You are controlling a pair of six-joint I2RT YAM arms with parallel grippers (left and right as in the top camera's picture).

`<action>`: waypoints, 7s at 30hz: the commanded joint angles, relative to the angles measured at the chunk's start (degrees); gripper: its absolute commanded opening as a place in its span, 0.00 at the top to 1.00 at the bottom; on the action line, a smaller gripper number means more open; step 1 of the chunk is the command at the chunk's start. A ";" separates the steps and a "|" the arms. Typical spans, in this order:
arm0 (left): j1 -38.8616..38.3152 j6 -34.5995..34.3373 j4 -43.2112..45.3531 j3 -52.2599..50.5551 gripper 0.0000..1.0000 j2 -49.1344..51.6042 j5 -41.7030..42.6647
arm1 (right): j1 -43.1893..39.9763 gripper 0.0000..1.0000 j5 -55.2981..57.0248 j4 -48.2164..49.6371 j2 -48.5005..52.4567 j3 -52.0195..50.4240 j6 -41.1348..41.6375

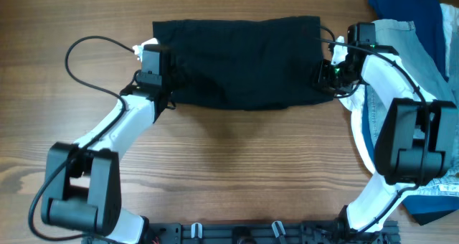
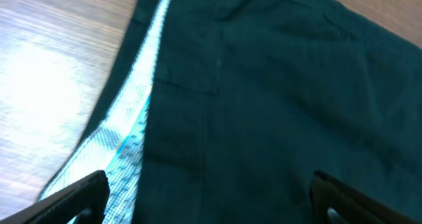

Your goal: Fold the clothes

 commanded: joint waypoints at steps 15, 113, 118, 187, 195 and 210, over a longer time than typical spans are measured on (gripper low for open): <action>2.21 1.95 -1.81 10.71 0.04 4.72 11.17 | 2.73 0.53 1.11 17.05 2.38 0.79 -1.42; -1.03 19.85 -50.42 53.90 0.96 6.67 6.45 | 9.64 0.85 -3.54 13.20 3.89 -0.20 1.81; -5.60 19.89 -50.49 53.88 0.96 6.69 5.22 | 9.62 0.86 -3.34 14.25 6.23 -0.52 2.05; -19.96 24.70 -55.41 52.70 0.01 32.04 8.68 | -4.81 0.68 -21.55 20.63 -9.81 -0.52 11.67; -17.16 37.40 -48.81 52.70 0.00 38.14 8.66 | -4.81 0.66 -18.97 18.67 -9.81 -0.52 10.21; -6.12 18.82 -41.57 52.70 0.00 50.90 9.62 | -4.79 0.63 -16.85 18.27 -9.79 -0.52 9.88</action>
